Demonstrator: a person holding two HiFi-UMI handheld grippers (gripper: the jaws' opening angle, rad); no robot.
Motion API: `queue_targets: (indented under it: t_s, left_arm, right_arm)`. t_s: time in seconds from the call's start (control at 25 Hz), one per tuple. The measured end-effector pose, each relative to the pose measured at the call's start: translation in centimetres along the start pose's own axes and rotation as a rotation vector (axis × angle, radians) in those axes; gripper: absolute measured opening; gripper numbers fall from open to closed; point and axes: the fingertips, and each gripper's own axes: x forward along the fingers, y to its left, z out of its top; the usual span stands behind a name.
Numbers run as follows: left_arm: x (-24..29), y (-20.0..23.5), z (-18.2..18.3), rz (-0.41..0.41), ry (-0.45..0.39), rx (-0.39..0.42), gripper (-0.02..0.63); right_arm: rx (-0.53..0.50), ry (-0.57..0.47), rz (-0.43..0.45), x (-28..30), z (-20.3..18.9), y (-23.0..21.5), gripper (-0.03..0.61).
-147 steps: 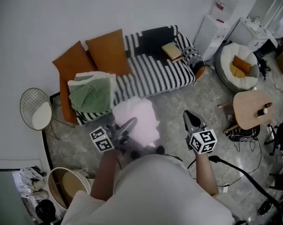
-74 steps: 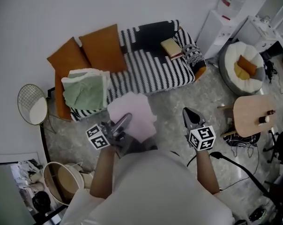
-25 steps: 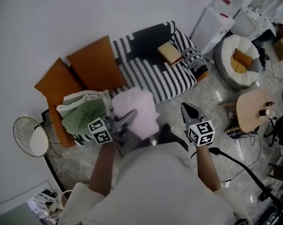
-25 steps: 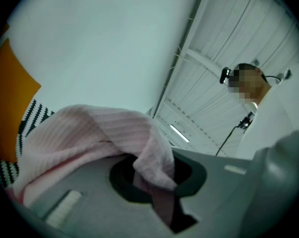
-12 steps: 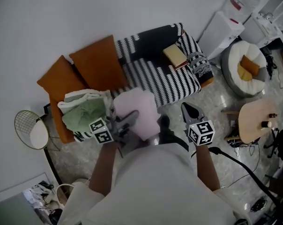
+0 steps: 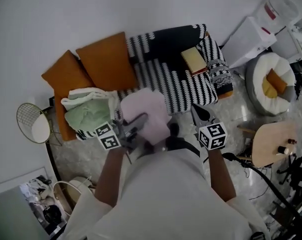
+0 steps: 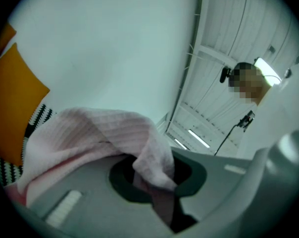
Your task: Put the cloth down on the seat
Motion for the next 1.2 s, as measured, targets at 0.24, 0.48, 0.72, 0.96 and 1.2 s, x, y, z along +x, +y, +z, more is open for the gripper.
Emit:
queue_targets:
  t_s: [0.24, 0.48, 0.72, 0.96, 1.2]
  left_arm:
    - [4.4, 2.2, -0.3, 0.07, -0.027, 0.014, 0.049]
    - [8.3, 4.5, -0.2, 0.116, -0.077, 0.014, 0.049]
    - [11.4, 7.2, -0.3, 0.15, -0.073, 0.013, 0.049]
    - [14.8, 9.9, -0.6, 0.172, -0.04, 0.006, 0.049]
    - [17.2, 12.7, -0.5, 0.176, -0.002, -0.009, 0.049]
  right_arm:
    - [-0.015, 0.029, 0.071, 1.7, 0.4, -4.8, 0.003]
    - [-0.036, 0.059, 0.12, 3.0, 0.2, -9.0, 0.003]
    - [-0.036, 0.082, 0.136, 4.1, -0.3, -12.3, 0.004]
    - [-0.001, 0.105, 0.123, 4.8, -1.3, -16.0, 0.004]
    - [0.02, 0.127, 0.111, 5.9, -1.6, -18.0, 0.004]
